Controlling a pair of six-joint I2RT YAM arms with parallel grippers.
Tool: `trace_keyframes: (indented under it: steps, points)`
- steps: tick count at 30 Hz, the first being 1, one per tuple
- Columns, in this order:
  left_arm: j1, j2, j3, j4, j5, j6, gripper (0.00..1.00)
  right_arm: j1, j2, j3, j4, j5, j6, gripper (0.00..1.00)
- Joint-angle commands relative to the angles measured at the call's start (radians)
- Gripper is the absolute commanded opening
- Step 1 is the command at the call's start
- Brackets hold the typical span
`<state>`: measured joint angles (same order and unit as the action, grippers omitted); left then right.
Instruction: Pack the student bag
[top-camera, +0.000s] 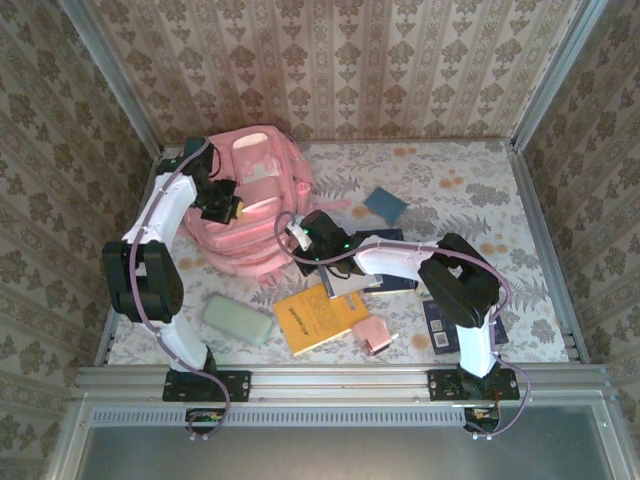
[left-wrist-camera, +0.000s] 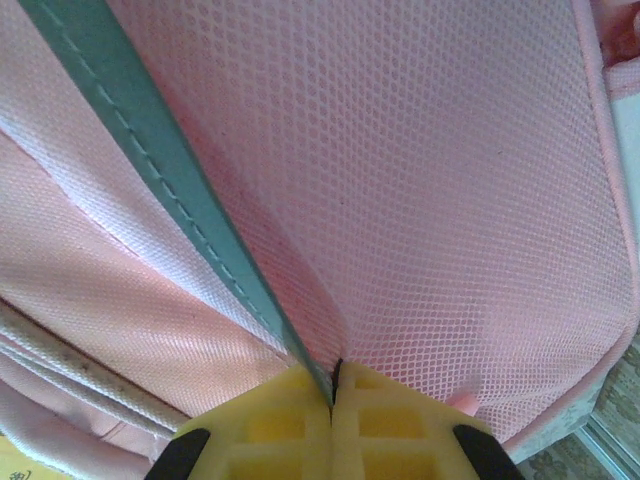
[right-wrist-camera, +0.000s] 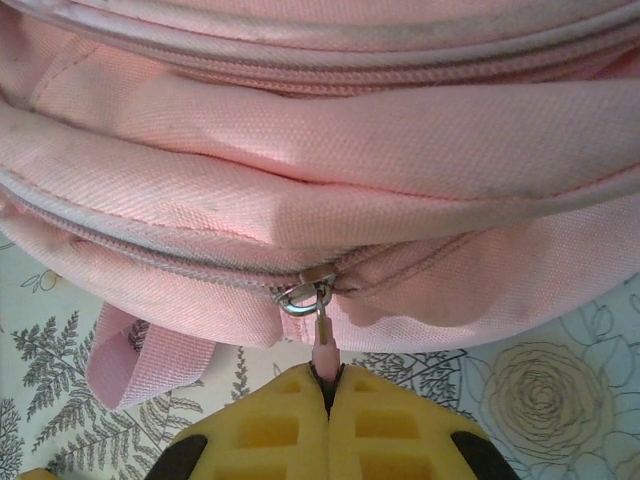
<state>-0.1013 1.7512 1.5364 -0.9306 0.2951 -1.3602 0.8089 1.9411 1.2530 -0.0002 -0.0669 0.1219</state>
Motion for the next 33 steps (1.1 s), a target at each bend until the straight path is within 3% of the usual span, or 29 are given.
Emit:
trace_keyframes:
  steps: [1, 11, 15, 23, 29, 33]
  points:
    - [0.02, -0.051, 0.049, -0.051, -0.036, 0.051, 0.0, -0.045, -0.021, 0.047, -0.075, 0.024, -0.031, 0.0]
    - [0.038, -0.052, 0.084, -0.08, -0.042, 0.099, 0.0, -0.13, 0.004, 0.1, -0.147, -0.008, -0.078, 0.0]
    - [0.026, -0.015, 0.16, -0.062, -0.027, 0.192, 0.0, -0.14, 0.022, 0.115, -0.155, -0.063, -0.093, 0.0]
    - [-0.122, 0.199, 0.535, -0.213, -0.011, 0.457, 0.0, -0.112, 0.011, 0.065, -0.011, -0.199, 0.039, 0.0]
    - [-0.23, 0.232, 0.652, -0.246, -0.044, 0.555, 0.0, -0.052, -0.033, -0.042, 0.157, -0.208, 0.159, 0.0]
    - [-0.26, 0.223, 0.621, -0.25, -0.058, 0.616, 0.0, 0.004, -0.031, -0.069, 0.218, -0.198, 0.21, 0.0]
